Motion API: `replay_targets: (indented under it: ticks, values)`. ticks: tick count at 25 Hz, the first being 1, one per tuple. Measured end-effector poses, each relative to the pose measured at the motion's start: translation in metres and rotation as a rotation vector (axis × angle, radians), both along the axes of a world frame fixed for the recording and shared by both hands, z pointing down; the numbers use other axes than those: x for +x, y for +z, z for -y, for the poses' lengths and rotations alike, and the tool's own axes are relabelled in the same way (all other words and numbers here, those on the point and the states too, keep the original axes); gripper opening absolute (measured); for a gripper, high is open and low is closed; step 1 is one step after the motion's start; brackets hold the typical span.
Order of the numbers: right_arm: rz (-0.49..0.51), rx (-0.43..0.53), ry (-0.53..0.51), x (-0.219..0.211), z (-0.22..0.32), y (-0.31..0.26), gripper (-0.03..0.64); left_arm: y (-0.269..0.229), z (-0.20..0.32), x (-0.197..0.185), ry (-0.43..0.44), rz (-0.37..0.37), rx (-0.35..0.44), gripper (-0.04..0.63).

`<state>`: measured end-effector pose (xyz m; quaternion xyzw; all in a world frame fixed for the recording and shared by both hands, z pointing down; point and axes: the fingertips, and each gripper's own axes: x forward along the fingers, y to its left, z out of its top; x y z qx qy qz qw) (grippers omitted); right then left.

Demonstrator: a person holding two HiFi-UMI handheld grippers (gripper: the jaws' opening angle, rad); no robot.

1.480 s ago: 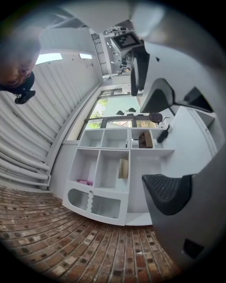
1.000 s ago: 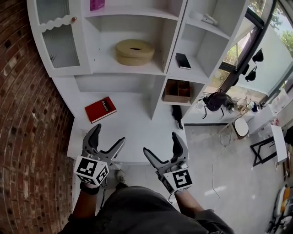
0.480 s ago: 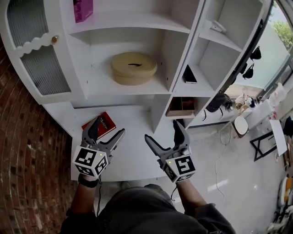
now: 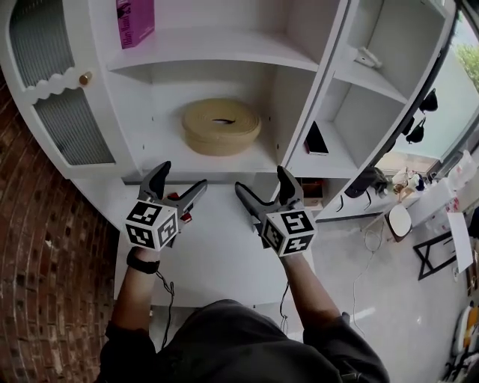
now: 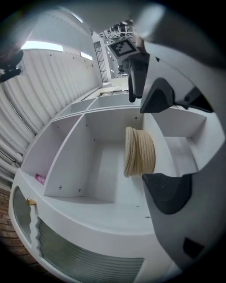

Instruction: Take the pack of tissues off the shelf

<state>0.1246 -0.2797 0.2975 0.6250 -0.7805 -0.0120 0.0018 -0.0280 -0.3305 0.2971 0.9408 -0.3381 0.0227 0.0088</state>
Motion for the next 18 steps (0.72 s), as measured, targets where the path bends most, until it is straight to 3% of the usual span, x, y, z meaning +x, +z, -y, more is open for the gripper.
replay_targets:
  ticks: [12, 18]
  values:
    - [0.004, -0.126, -0.016, 0.002, 0.090, -0.003, 0.480, -0.003, 0.083, 0.030, -0.021, 0.122, -0.064, 0.426]
    - [-0.063, -0.218, -0.021, 0.004, 0.119, -0.001, 0.480, 0.001, 0.110, 0.040, 0.024, 0.161, -0.107, 0.444]
